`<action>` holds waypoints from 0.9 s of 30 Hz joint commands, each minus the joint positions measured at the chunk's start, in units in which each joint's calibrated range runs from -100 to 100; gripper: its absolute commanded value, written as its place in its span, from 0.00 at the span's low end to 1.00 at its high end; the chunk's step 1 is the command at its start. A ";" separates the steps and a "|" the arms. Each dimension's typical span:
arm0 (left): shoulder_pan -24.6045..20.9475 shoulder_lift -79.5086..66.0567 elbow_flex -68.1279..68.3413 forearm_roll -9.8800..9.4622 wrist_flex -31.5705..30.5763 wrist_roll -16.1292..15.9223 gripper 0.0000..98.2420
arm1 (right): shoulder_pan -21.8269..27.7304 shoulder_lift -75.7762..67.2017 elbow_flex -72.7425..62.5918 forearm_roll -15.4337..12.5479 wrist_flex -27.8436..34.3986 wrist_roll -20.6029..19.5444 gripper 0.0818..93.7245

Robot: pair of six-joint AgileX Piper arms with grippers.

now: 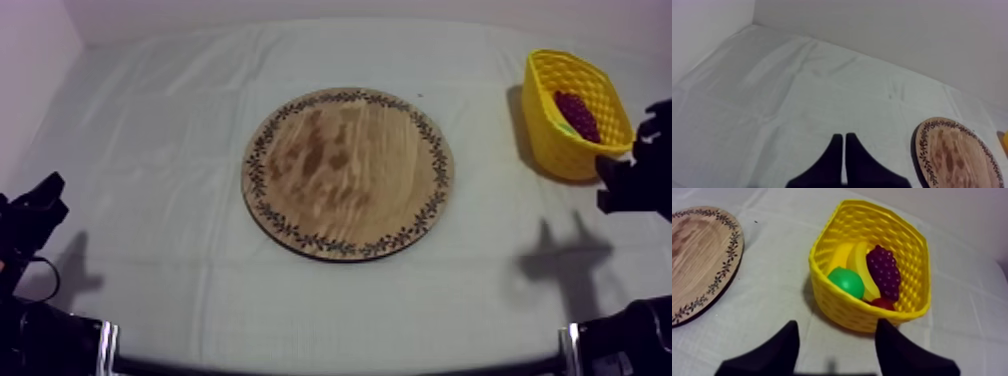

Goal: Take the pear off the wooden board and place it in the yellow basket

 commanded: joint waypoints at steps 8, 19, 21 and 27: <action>0.00 0.00 0.00 -0.02 -0.01 0.01 0.00 | 1.21 -15.62 7.69 -6.29 1.94 4.59 0.18; 0.00 0.00 0.00 -0.02 -0.01 0.01 0.00 | 0.81 -25.07 8.79 -4.20 9.27 -0.55 0.01; 0.00 0.00 0.00 -0.02 -0.01 0.01 0.00 | 0.69 -25.64 8.72 -3.83 10.30 0.49 0.01; 0.00 0.00 0.00 -0.02 -0.01 0.01 0.00 | 1.06 -26.13 9.23 -3.28 9.75 -0.53 0.01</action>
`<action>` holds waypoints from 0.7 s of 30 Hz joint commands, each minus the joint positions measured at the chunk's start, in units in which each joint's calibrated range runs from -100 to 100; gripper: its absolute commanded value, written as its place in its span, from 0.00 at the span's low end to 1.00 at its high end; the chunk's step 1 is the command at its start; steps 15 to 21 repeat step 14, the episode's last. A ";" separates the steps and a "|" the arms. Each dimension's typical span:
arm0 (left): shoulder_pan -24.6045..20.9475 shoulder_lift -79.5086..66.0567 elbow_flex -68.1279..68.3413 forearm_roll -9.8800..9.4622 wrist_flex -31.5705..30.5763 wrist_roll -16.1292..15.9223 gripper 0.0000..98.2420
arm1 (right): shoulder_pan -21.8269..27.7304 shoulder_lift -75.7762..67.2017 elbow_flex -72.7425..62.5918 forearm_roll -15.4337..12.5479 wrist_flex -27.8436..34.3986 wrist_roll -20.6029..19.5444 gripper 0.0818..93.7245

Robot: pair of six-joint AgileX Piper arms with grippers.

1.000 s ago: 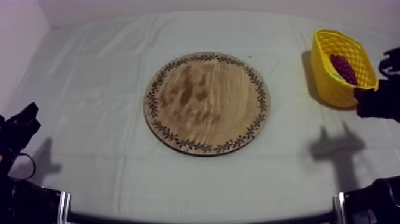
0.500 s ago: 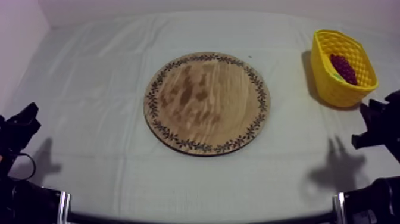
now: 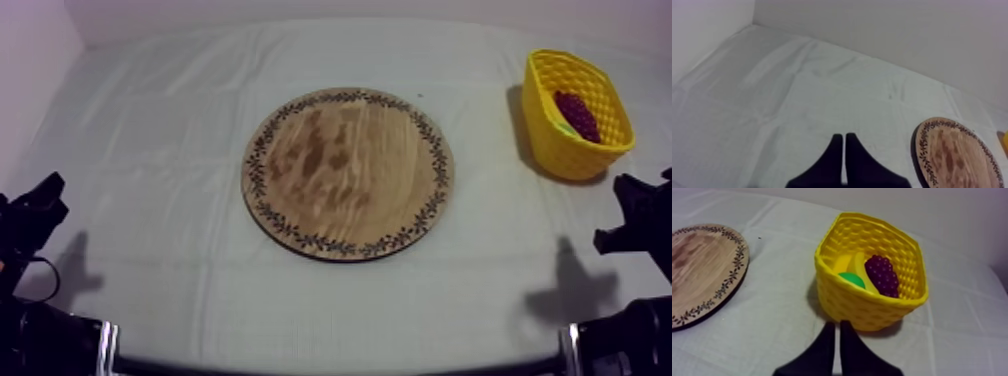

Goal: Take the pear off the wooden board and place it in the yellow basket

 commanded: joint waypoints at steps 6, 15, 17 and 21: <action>0.00 0.00 0.00 -0.02 -0.01 0.01 0.00 | -1.04 -0.06 0.12 -0.02 -0.46 -1.22 0.01; 0.00 0.00 0.00 -0.02 -0.01 0.01 0.00 | -1.29 -0.06 0.13 -0.02 -0.46 -1.61 0.01; 0.00 0.00 0.00 -0.02 -0.01 0.01 0.00 | -1.29 -0.06 0.13 -0.02 -0.46 -1.61 0.01; 0.00 0.00 0.00 -0.02 -0.01 0.01 0.00 | -1.29 -0.06 0.13 -0.02 -0.46 -1.61 0.01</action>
